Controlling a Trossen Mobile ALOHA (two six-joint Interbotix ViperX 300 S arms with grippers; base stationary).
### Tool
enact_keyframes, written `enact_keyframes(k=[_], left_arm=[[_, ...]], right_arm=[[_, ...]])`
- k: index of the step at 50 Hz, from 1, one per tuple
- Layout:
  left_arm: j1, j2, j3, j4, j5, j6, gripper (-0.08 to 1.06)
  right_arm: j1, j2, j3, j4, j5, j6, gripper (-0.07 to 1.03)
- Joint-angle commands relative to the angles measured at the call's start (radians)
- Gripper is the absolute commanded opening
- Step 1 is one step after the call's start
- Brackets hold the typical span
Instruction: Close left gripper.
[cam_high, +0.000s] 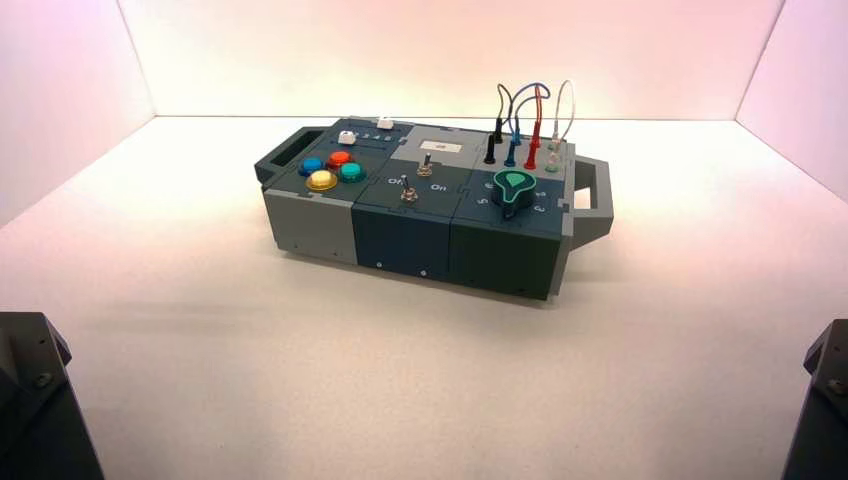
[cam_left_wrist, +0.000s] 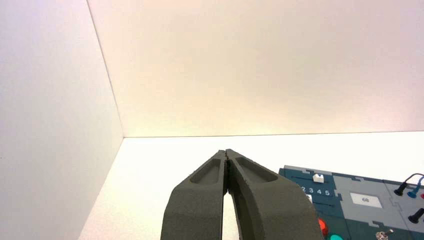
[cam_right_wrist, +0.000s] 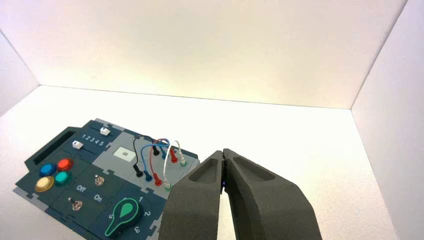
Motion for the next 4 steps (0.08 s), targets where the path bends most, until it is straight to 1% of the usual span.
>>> enact_keyframes(k=[1,4], left_arm=[[0.008,0.015,-0.032,0.000,-0.006,0.005,-0.03],[0.008,0.017,-0.032,0.000,-0.006,0.005,-0.03]], right_arm=[[0.003,0.015,-0.018,0.003,-0.009,-0.003,-0.02],[0.003,0.015,-0.018,0.003,-0.008,-0.003,-0.02]])
